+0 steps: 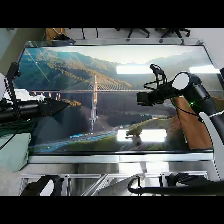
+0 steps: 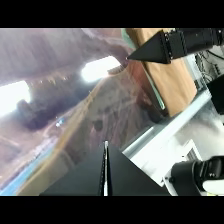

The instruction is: Fold the shirts.

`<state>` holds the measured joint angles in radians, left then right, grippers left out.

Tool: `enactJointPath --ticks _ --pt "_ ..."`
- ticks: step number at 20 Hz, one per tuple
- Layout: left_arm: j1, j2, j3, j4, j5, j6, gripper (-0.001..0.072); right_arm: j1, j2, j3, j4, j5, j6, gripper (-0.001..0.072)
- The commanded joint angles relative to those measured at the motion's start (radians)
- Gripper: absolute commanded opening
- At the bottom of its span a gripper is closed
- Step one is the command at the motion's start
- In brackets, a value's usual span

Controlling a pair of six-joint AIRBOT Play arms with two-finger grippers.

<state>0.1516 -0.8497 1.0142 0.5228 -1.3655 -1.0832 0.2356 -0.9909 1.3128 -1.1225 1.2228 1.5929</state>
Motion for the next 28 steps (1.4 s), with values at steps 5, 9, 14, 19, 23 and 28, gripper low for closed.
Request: enactJointPath --ticks 5,9,14,19,23,28 --pt "0.001 0.0 0.0 0.021 0.229 0.002 0.0016 0.001 -0.028 -0.001 0.002 -0.017 0.0 0.0023" --pt "0.011 -0.008 0.002 0.366 0.575 0.001 0.0051 0.001 -0.066 0.0 0.002 -0.066 -0.001 0.003" --pt "0.192 -0.14 0.002 0.77 0.775 -0.002 0.0673 0.001 -0.076 0.0 -0.004 -0.136 -0.053 0.0511" --pt "0.479 -0.408 0.002 0.768 0.805 -0.001 0.0674 0.001 -0.076 -0.001 -0.004 -0.171 -0.053 0.0524" --pt "0.551 -0.584 0.002 0.766 0.867 0.012 0.0674 0.001 -0.076 -0.001 -0.003 -0.196 -0.053 0.0524" --pt "0.465 -0.7 0.037 0.758 0.953 0.012 0.0673 0.001 -0.076 -0.001 -0.003 -0.195 -0.051 0.0522"
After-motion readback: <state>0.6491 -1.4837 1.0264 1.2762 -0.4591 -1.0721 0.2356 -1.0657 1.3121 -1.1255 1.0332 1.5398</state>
